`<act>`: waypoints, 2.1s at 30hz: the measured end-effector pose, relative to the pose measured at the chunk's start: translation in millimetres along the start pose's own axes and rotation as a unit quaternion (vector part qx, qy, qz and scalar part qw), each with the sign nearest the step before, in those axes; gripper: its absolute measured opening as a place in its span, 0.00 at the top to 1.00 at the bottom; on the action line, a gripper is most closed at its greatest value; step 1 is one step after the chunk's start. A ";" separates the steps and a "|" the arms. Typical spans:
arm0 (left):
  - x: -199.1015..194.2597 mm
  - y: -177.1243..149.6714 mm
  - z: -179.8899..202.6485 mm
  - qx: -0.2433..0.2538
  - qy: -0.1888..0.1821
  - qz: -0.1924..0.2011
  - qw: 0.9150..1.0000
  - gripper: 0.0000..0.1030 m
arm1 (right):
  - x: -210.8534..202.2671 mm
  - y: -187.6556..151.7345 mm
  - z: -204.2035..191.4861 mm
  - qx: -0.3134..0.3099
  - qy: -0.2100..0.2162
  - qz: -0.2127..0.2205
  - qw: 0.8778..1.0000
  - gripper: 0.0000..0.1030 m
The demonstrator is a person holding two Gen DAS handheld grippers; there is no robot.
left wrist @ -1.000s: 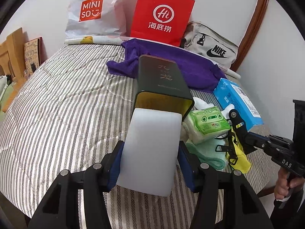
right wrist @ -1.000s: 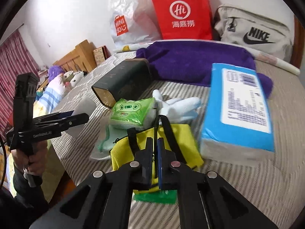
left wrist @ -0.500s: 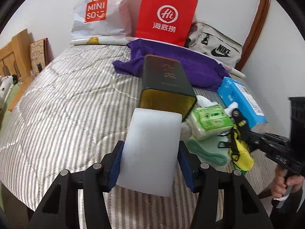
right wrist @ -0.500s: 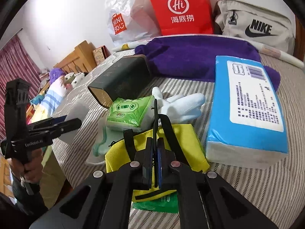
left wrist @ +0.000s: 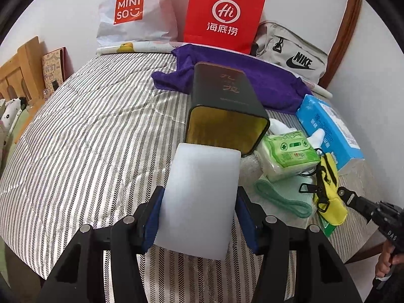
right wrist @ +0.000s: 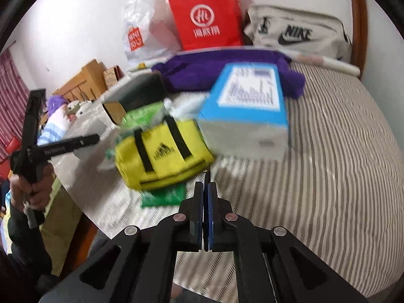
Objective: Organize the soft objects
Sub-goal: 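Release the white block on the purple towel with the left tool while the right tool follows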
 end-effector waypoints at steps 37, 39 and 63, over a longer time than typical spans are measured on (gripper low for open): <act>-18.7 82.9 0.8 -0.002 -0.003 0.008 1.000 0.50 | -29.7 95.6 21.1 0.016 0.000 0.053 0.998 0.97; -13.8 94.9 -0.3 -0.002 0.004 0.002 1.000 0.50 | -24.3 113.8 26.9 0.016 0.002 0.053 0.998 0.97; 61.9 212.5 25.2 -0.006 0.001 -0.008 1.000 0.50 | 71.0 248.8 94.9 0.008 -0.021 0.024 0.999 0.97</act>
Point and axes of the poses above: each gripper's, at about its wrist camera, not at the fingertips, and x roughly the way its jaws point, z to its right, y to its top, the point moved 5 cm from there along x, roughly the way its jaws point, and after that the axes turned 12 degrees about y, right-handed, at the moved point
